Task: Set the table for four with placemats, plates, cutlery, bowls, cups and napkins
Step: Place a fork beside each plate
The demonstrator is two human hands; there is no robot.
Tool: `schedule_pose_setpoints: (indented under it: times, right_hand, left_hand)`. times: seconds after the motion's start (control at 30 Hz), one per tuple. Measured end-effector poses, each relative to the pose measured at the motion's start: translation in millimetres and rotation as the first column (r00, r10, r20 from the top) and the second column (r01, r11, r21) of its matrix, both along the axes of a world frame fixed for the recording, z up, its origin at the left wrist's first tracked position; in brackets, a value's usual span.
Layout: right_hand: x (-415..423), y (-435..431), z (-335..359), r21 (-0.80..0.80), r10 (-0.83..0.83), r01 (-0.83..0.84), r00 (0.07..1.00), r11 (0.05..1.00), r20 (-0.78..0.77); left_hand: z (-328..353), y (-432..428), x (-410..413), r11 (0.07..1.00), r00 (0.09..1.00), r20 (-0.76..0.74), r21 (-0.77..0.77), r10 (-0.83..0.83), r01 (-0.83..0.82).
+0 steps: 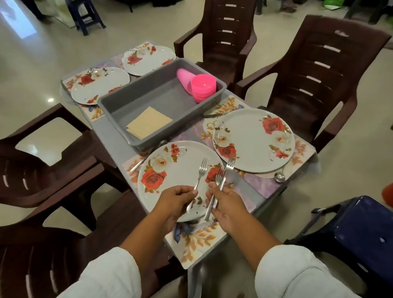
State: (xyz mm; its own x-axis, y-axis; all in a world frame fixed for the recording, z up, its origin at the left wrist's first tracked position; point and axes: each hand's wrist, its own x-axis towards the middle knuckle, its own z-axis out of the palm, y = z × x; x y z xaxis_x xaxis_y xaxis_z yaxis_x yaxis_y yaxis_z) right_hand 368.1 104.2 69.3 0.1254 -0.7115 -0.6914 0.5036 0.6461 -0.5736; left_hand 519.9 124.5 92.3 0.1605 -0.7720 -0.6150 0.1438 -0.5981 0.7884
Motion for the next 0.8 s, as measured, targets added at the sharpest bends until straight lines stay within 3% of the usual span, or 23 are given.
schedule_pose_setpoints:
  times: [0.37, 0.8]
  right_hand:
    - [20, 32, 2, 0.119, 0.027, -0.041, 0.993, 0.992, 0.118]
    - [127, 89, -2, 0.035, 0.133, -0.131, 0.987, 0.991, -0.086]
  left_hand:
    - [6, 60, 9, 0.985, 0.986, 0.017, 0.054, 0.163, -0.164]
    - [-3, 113, 110, 0.983, 0.984, 0.006, -0.029, 0.179, -0.179]
